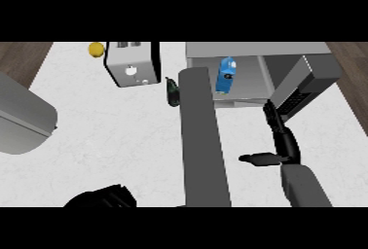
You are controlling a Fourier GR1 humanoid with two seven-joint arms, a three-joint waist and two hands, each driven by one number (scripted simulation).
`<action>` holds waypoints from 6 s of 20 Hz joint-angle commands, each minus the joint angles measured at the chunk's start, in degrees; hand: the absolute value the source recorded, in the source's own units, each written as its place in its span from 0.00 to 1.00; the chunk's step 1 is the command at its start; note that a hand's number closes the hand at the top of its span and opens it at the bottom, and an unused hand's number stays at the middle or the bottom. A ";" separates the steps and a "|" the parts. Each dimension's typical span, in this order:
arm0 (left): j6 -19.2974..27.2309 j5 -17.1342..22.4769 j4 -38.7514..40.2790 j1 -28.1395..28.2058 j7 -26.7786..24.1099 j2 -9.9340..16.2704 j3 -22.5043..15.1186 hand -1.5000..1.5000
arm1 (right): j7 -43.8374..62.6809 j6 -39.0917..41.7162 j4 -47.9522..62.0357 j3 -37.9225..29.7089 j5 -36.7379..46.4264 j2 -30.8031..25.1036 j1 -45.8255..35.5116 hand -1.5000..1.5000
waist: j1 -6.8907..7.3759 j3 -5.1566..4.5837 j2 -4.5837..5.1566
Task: Pick up the milk, place it into the microwave and close the microwave
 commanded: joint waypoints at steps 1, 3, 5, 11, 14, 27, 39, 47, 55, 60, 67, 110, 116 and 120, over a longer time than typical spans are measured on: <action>0.93 -1.86 0.83 -4.34 4.96 -0.06 -1.73 1.00 | -1.16 4.04 -10.69 1.94 -1.27 -0.22 10.88 0.00 | -0.18 -0.02 0.05; 2.44 -3.73 2.66 -5.75 3.99 -0.06 -3.79 1.00 | 2.14 4.14 -19.15 3.39 -1.95 1.38 15.20 0.00 | -0.03 -0.05 0.02; 2.82 -6.27 5.66 -9.73 4.67 -0.06 -3.64 1.00 | 3.92 5.83 -24.45 3.74 -2.93 0.97 20.23 0.00 | 0.07 -0.03 0.21; 5.60 -9.11 17.31 -21.48 6.19 -0.06 -6.71 1.00 | 9.40 7.91 -42.29 3.82 -5.56 0.29 32.31 0.00 | 0.10 -0.02 0.53; 1.68 -10.77 24.59 -25.44 9.14 -0.06 -11.71 1.00 | 8.74 9.95 -42.15 1.11 -7.51 -3.03 32.74 0.00 | -0.30 0.03 0.76; 18.51 3.13 59.79 -47.58 -4.25 -0.05 -32.05 1.00 | 9.68 19.99 -55.37 -1.39 -16.76 -7.29 41.34 0.00 | -1.97 -0.04 1.39; 43.24 15.32 58.44 -55.63 -0.15 -0.04 -42.65 1.00 | 14.18 21.79 -65.20 1.30 -23.03 -9.68 38.31 0.00 | -6.96 -0.26 1.93; 51.81 24.25 55.35 -57.43 -8.61 -0.04 -39.21 1.00 | 18.88 22.57 -68.54 3.55 -25.13 -11.68 36.59 0.00 | -9.54 -0.65 3.05; 52.75 33.41 57.75 -64.22 -10.06 -0.05 -36.30 1.00 | 22.92 24.49 -71.17 3.57 -29.75 -14.41 34.18 0.00 | -12.59 -0.51 3.83; 53.78 37.44 61.86 -68.21 -10.86 -0.05 -33.97 1.00 | 24.76 25.09 -71.64 3.11 -31.27 -15.96 33.65 0.00 | -13.88 -0.35 4.45; 52.51 42.86 66.76 -72.94 -12.40 -0.06 -30.97 1.00 | 27.04 25.59 -71.55 1.24 -34.21 -18.51 31.40 0.00 | -14.71 -0.33 5.34; 50.95 57.25 74.35 -79.56 -26.49 -0.06 -31.33 1.00 | 31.73 27.08 -62.71 -7.94 -38.77 -32.99 19.27 0.00 | -17.16 0.19 7.19; 51.03 58.09 75.14 -80.06 -27.72 -0.06 -31.81 1.00 | 31.42 29.69 -59.18 -8.35 -41.08 -33.98 19.00 0.00 | -16.88 0.42 7.21; 50.94 58.83 75.04 -80.48 -28.44 -0.06 -32.53 1.00 | 31.63 29.81 -57.41 -8.39 -43.16 -33.68 17.24 0.00 | -16.53 0.30 7.34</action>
